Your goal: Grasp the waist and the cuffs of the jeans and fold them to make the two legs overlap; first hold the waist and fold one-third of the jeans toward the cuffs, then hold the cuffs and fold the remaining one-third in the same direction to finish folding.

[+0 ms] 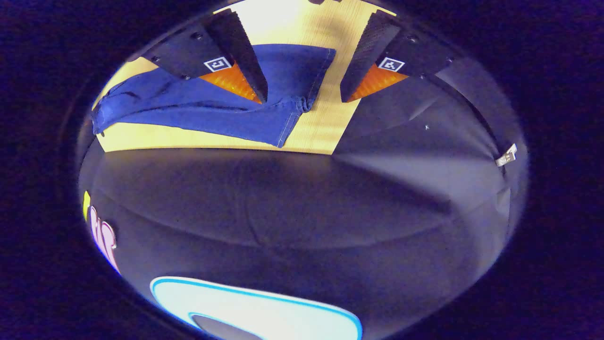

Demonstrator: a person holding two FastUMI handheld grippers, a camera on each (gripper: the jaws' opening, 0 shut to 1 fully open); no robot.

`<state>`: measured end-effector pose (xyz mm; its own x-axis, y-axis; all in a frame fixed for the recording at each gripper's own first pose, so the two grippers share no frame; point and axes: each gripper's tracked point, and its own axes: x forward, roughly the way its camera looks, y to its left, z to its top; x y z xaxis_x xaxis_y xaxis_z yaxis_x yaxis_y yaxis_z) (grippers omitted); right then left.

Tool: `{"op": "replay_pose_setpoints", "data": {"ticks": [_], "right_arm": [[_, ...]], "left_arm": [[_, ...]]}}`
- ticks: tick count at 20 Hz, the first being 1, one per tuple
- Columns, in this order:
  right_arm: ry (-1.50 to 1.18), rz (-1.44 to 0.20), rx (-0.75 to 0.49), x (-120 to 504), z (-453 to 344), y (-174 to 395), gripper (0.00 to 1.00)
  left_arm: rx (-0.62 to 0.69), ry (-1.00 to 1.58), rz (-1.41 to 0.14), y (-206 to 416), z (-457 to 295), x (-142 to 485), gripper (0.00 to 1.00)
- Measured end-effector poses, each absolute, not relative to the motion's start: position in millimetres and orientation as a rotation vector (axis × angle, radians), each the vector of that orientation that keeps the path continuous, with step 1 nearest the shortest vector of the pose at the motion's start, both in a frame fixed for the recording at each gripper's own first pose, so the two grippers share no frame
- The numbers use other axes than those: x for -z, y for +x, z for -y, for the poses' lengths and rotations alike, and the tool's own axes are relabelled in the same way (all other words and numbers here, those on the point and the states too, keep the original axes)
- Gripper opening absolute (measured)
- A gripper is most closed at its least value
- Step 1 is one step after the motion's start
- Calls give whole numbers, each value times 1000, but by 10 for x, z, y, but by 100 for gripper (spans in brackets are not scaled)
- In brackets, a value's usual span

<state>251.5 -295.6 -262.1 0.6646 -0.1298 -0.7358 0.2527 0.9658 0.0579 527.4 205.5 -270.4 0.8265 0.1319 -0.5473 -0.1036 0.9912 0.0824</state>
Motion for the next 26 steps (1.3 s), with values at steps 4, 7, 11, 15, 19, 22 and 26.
{"op": "replay_pose_setpoints", "data": {"ticks": [4, 7, 11, 15, 19, 22, 26], "right_arm": [[351, -763, 345, 2753, 2994, 2261, 99], [486, -680, 450, 2752, 3197, 2296, 99], [511, -597, 600, 2843, 3603, 2334, 99], [528, -577, 666, 3018, 3710, 2371, 98], [509, -562, 658, 3155, 3690, 2457, 99], [473, -534, 668, 3169, 3705, 2484, 99], [421, -500, 703, 3174, 3723, 2527, 97]], "left_arm": [[-91, -3, -473, 4965, -1705, 2393, 96], [-63, -24, -462, 4702, -1572, 2316, 96], [-39, -20, -478, 4403, -1484, 2290, 97], [-26, -63, -477, 4344, -1271, 2259, 97], [-23, -84, -478, 4325, -1217, 2286, 97], [-4, -108, -481, 4347, -1108, 2347, 97], [13, -147, -521, 4316, -925, 2531, 97]]}}
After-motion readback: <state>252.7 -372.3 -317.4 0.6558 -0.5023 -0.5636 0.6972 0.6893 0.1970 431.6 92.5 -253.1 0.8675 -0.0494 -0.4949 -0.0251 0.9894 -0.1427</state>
